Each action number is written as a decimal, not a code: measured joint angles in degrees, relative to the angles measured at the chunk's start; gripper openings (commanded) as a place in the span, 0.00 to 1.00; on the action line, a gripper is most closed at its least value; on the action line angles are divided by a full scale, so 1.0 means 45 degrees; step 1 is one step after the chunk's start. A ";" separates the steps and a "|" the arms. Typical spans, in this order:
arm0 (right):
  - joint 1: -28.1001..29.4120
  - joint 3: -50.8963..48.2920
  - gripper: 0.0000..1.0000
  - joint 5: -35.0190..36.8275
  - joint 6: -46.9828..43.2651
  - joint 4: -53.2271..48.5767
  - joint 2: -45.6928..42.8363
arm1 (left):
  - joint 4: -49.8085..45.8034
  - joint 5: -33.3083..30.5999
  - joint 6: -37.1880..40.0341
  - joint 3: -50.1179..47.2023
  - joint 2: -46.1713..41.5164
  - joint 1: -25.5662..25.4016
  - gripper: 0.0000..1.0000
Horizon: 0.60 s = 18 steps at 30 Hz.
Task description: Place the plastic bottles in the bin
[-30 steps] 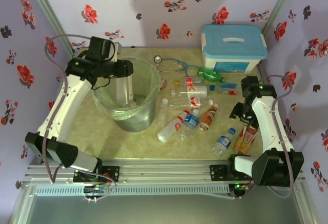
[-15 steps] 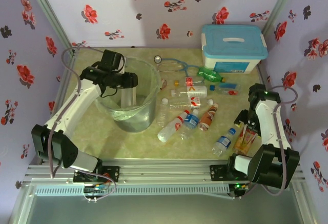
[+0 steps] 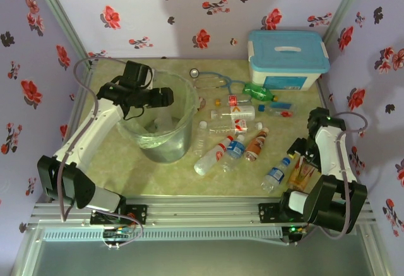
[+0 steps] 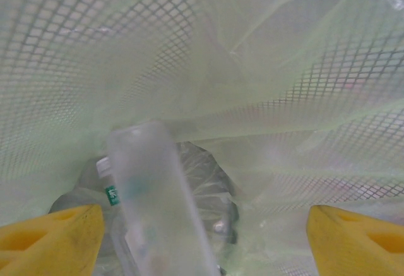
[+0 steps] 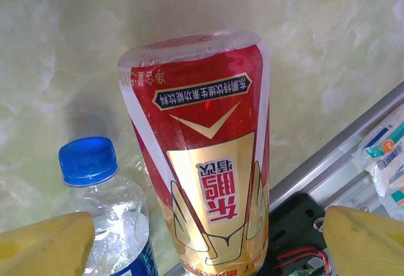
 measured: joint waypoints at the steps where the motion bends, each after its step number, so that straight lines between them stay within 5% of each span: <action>1: -0.0029 -0.0019 0.95 -0.0005 0.0087 0.0053 0.0000 | 0.0005 0.0000 0.0000 0.0000 0.0000 0.0000 0.85; 18: -0.0151 -0.1044 0.99 -0.0087 0.1098 0.2137 0.1190 | 0.0034 -0.0029 0.0005 0.0398 -0.0539 0.0039 0.88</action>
